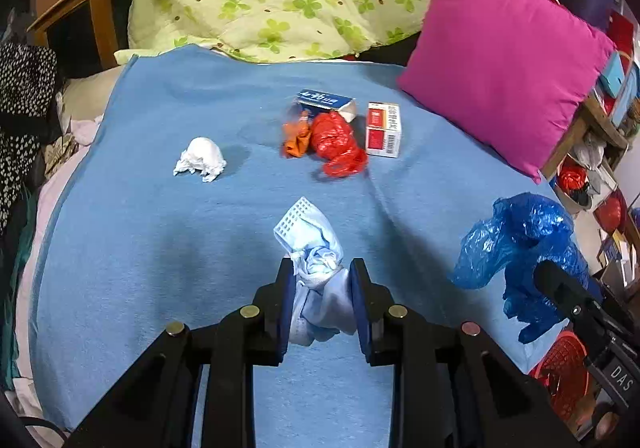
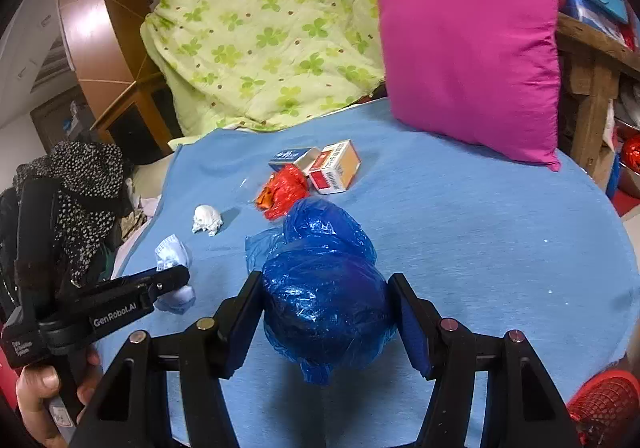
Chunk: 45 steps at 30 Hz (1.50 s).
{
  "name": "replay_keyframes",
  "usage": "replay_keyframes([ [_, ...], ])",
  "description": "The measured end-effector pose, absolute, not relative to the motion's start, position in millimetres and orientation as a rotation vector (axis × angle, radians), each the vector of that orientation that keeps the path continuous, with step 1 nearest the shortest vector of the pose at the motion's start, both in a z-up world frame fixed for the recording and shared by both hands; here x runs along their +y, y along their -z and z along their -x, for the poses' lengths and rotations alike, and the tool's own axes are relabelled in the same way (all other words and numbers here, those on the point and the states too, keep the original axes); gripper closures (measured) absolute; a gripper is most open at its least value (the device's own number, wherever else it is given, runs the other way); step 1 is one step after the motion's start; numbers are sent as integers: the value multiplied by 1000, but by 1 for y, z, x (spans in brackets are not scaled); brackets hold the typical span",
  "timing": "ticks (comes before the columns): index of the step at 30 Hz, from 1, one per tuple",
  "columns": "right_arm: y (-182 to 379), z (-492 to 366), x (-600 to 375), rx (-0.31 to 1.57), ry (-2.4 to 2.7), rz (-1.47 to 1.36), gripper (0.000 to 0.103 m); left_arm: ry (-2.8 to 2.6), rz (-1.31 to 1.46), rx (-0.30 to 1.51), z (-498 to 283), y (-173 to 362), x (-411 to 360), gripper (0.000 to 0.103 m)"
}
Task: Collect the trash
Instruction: 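Carry the blue bag and mask to the red basket and release both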
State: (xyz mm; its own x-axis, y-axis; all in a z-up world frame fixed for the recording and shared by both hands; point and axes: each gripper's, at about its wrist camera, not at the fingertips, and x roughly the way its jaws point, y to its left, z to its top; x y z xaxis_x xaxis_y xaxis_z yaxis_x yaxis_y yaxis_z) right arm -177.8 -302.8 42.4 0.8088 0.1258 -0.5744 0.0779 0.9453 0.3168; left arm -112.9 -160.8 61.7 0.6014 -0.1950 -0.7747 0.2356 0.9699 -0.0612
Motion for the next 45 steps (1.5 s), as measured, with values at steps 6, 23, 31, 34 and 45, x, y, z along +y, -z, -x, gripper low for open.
replay_keyframes([
  [6,-48,192,-313,613,5,-346,37,268,-76,880,121,-68,-176,74],
  [23,-56,240,-362,570,135,-382,37,363,-136,858,141,-79,-229,74],
  [31,-51,271,-393,568,227,-408,37,440,-173,854,155,-80,-268,74],
  [34,-49,286,-406,567,265,-417,37,477,-190,854,162,-80,-286,74],
  [45,-40,343,-442,572,398,-457,37,604,-258,854,194,-75,-344,74],
])
